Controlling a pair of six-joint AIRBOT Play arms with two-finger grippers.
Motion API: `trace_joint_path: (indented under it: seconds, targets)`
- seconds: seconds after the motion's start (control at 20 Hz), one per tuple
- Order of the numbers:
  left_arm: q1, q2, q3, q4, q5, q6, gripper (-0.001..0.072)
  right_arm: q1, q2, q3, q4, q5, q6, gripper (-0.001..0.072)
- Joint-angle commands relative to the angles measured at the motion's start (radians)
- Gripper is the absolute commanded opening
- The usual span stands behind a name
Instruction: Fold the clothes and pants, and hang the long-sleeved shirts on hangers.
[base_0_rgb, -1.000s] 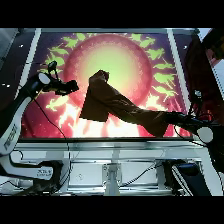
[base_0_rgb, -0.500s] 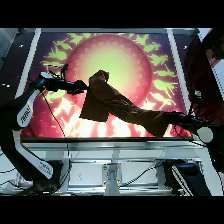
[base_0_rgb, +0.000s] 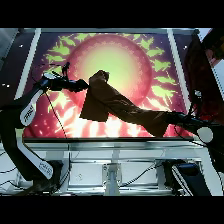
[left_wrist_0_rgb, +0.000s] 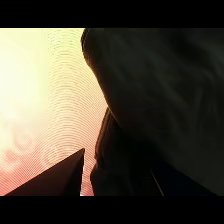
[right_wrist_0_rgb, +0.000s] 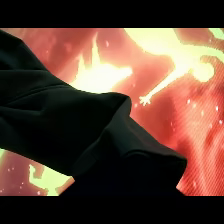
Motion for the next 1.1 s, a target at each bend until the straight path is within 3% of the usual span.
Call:
trace_joint_path:
  seconds: [0.0, 0.1, 0.2, 0.45, 0.5, 0.75, 1.05]
  targets:
    - [-0.02, -0.003, 0.0, 0.018, 0.067, 0.015, 0.0411, 0.0, 0.0, 0.0, 0.003, 0.0, 0.001, 0.0011]
    - [-0.031, -0.003, 0.0, 0.048, 0.075, 0.015, 0.0403, 0.0, 0.0, 0.0, 0.003, 0.0, 0.001, 0.0011]
    - [-0.027, -0.002, 0.0, 0.063, 0.067, 0.014, 0.0337, 0.0, 0.0, 0.0, 0.003, 0.001, 0.001, 0.0011]
    - [0.015, -0.002, 0.0, 0.063, -0.014, 0.014, 0.0339, 0.0, 0.0, 0.0, 0.003, 0.0, 0.001, 0.0011]
    - [0.017, -0.002, 0.0, 0.063, -0.023, 0.014, 0.0366, 0.0, 0.0, 0.0, 0.003, 0.0, 0.001, 0.0011]
    - [-0.014, -0.004, 0.0, 0.063, -0.02, 0.064, 0.0365, 0.0, 0.0, 0.0, 0.003, 0.0, 0.001, 0.0011]
    - [-0.039, -0.007, 0.0, 0.063, -0.016, 0.064, 0.0341, 0.0, 0.0, 0.0, 0.003, 0.0, 0.001, 0.0011]
